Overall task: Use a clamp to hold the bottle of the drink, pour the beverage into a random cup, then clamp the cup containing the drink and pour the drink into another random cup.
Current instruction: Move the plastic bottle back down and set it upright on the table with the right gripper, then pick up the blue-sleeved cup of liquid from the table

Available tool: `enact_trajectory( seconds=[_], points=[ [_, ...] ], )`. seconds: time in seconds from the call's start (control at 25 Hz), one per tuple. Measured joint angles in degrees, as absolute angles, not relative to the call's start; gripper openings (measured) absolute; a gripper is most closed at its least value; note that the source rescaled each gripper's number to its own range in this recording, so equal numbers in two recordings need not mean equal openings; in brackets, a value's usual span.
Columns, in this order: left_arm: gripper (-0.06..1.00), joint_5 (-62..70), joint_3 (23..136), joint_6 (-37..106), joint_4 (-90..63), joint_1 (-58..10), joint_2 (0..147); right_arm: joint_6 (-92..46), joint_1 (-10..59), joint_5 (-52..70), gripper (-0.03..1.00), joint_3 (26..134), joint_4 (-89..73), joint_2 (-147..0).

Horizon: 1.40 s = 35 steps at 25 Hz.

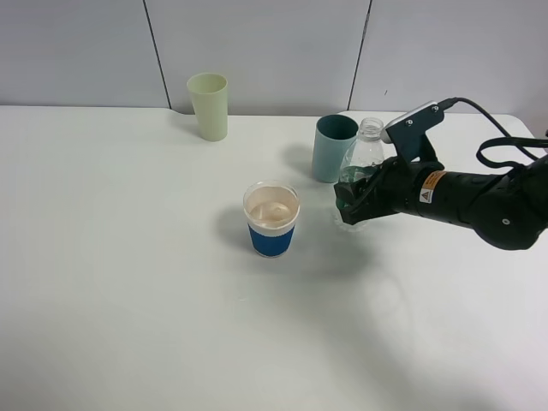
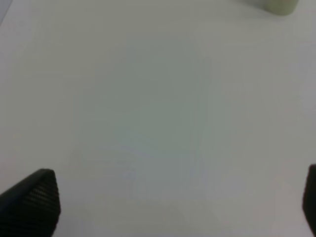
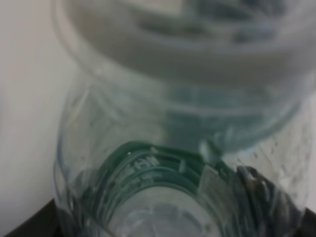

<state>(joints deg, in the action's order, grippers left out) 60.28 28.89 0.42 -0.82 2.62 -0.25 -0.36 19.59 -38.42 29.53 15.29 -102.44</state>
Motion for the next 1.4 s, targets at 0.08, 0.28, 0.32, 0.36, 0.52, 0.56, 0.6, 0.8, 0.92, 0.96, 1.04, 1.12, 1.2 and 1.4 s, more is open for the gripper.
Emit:
enact_trajectory(
  seconds=[0.08, 0.28, 0.32, 0.36, 0.52, 0.56, 0.6, 0.8, 0.92, 0.96, 1.04, 1.12, 1.2, 1.4],
  points=[
    [1.0, 60.3, 28.9, 0.4, -0.8, 2.6, -0.3, -0.4, 19.6, -38.4, 0.03, 29.5, 15.3, -102.4],
    [1.0, 60.3, 28.9, 0.4, -0.8, 2.6, -0.3, 0.0, 19.6, -38.4, 0.26, 29.5, 15.3, -102.4],
    [1.0, 60.3, 28.9, 0.4, -0.8, 2.6, -0.3, 0.0, 19.6, -38.4, 0.33, 29.5, 15.3, -102.4],
    [1.0, 60.3, 28.9, 0.4, -0.8, 2.6, -0.3, 0.0, 19.6, -38.4, 0.39, 29.5, 15.3, -102.4],
    [1.0, 60.3, 28.9, 0.4, -0.8, 2.6, -0.3, 0.0, 19.6, -38.4, 0.49, 29.5, 15.3, -102.4],
    [1.0, 60.3, 28.9, 0.4, -0.8, 2.6, -0.3, 0.0, 19.6, -38.4, 0.51, 29.5, 15.3, -102.4],
    [1.0, 60.3, 28.9, 0.4, -0.8, 2.6, -0.3, 0.0, 19.6, -38.4, 0.53, 29.5, 15.3, -102.4],
    [1.0, 60.3, 28.9, 0.4, -0.8, 2.6, -0.3, 1.0, 19.6, -38.4, 0.64, 29.5, 15.3, -102.3],
    [1.0, 60.3, 28.9, 0.4, -0.8, 2.6, -0.3, 4.0, 19.6, -38.4, 0.66, 29.5, 15.3, -101.0],
    [1.0, 60.3, 28.9, 0.4, -0.8, 2.6, -0.3, 5.3, 19.6, -38.4, 0.66, 29.5, 15.3, -100.0],
    [1.0, 60.3, 28.9, 0.4, -0.8, 2.6, -0.3, 7.4, 19.6, -38.4, 0.66, 29.5, 15.2, -97.9],
    [1.0, 60.3, 28.9, 0.4, -0.8, 2.6, -0.3, 8.4, 19.6, -38.2, 0.66, 29.5, 15.2, -95.1],
    [1.0, 60.3, 28.9, 0.4, -0.8, 2.6, -0.3, 9.1, 19.6, -36.7, 0.66, 29.4, 15.1, -92.0],
    [1.0, 60.3, 28.9, 0.4, -0.8, 2.6, -0.3, 9.6, 19.6, -29.9, 0.66, 29.4, 13.7, -82.6]
  ],
)
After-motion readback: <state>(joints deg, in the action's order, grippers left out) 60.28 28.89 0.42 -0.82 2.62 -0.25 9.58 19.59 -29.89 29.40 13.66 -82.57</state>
